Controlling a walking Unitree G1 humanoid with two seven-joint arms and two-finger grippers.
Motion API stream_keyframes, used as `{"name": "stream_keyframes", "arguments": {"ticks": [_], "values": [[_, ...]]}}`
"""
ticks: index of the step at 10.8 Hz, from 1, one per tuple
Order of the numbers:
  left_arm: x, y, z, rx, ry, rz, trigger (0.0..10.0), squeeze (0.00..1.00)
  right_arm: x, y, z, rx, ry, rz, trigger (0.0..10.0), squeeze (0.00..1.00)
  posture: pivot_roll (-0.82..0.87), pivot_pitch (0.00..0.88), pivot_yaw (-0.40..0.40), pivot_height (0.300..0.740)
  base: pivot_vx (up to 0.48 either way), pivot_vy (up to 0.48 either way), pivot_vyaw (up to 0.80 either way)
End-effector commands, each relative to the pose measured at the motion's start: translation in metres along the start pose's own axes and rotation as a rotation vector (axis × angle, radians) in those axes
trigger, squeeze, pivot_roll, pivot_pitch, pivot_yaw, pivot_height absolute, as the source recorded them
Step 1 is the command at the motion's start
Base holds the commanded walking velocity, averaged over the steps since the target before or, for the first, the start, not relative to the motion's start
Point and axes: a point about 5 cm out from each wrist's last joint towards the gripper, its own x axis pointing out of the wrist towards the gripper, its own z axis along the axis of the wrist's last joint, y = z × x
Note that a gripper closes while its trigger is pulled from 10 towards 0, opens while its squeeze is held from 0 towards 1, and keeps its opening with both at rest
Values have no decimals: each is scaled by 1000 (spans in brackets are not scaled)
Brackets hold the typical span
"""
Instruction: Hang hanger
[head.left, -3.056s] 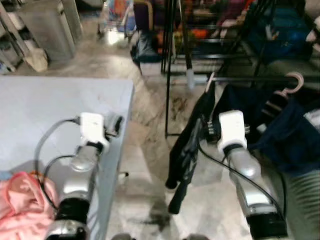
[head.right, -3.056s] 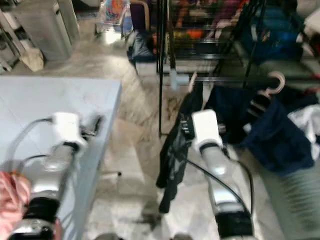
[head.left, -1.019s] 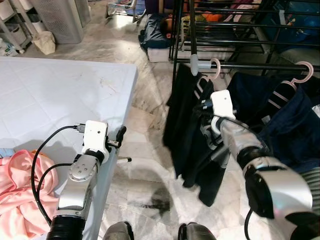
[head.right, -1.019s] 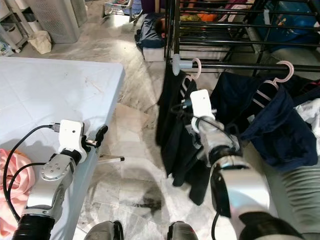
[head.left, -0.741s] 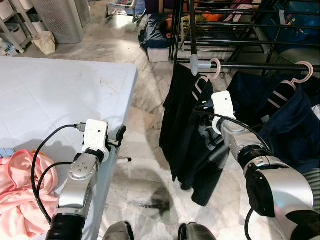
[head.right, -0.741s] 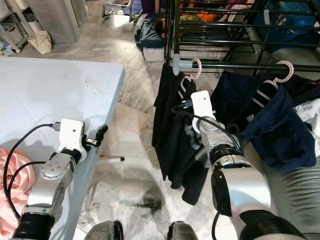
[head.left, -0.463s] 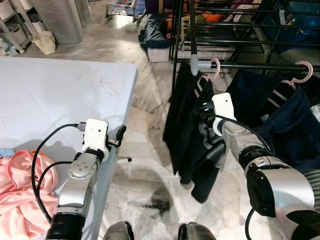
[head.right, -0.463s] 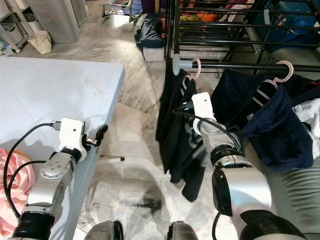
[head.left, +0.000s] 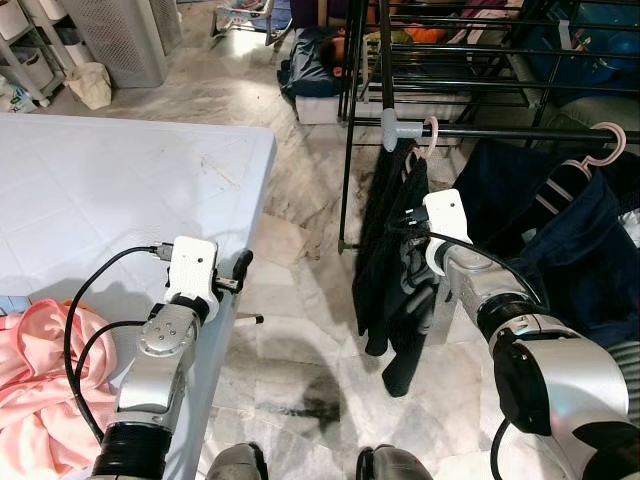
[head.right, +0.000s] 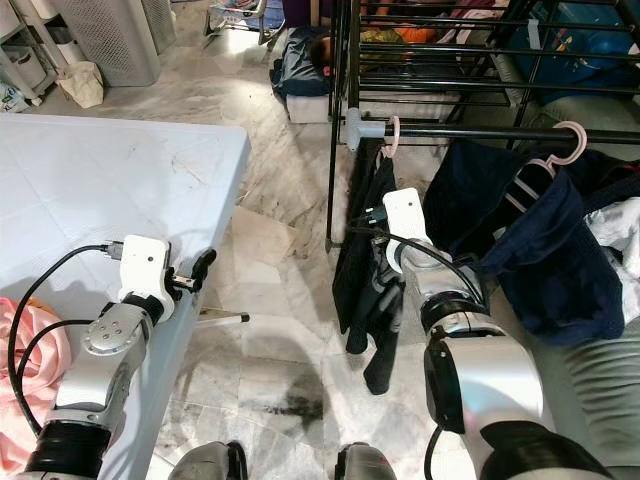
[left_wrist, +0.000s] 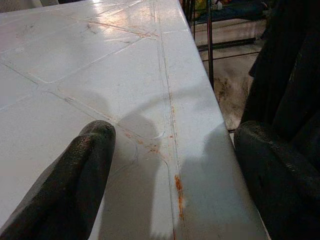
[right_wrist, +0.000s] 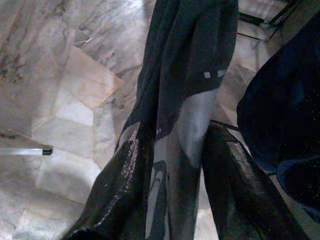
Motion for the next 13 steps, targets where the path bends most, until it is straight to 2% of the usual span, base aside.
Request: {"name": "stream_keyframes", "arguments": {"ticks": [1, 7, 11, 12, 13], "values": [[-2, 0, -15, 8, 77, 0, 10000, 0, -1, -2, -5, 6, 19, -3, 0, 0, 5, 99, 5, 740, 0, 0, 0], [11, -1, -7, 12, 51, -2, 10000, 0, 0, -3, 9, -6, -33, -22, 0, 0, 2, 47, 10, 740, 0, 0, 0], [17, -3, -2, 5, 9, 2, 10000, 0, -3, -18, 35, -55, -204, -90, 0, 0, 0, 0, 4, 740, 0, 0, 0], [16, -3, -1, -7, -6, 5, 10000, 0, -5, -21, 32, -38, -225, -106, 0, 0, 0, 0, -1, 740, 0, 0, 0], [12, -6, 0, -19, -23, 1, 10000, 0, -9, -27, 22, -13, -248, -137, 980, 0, -3, 0, -11, 740, 0, 0, 0]]}}
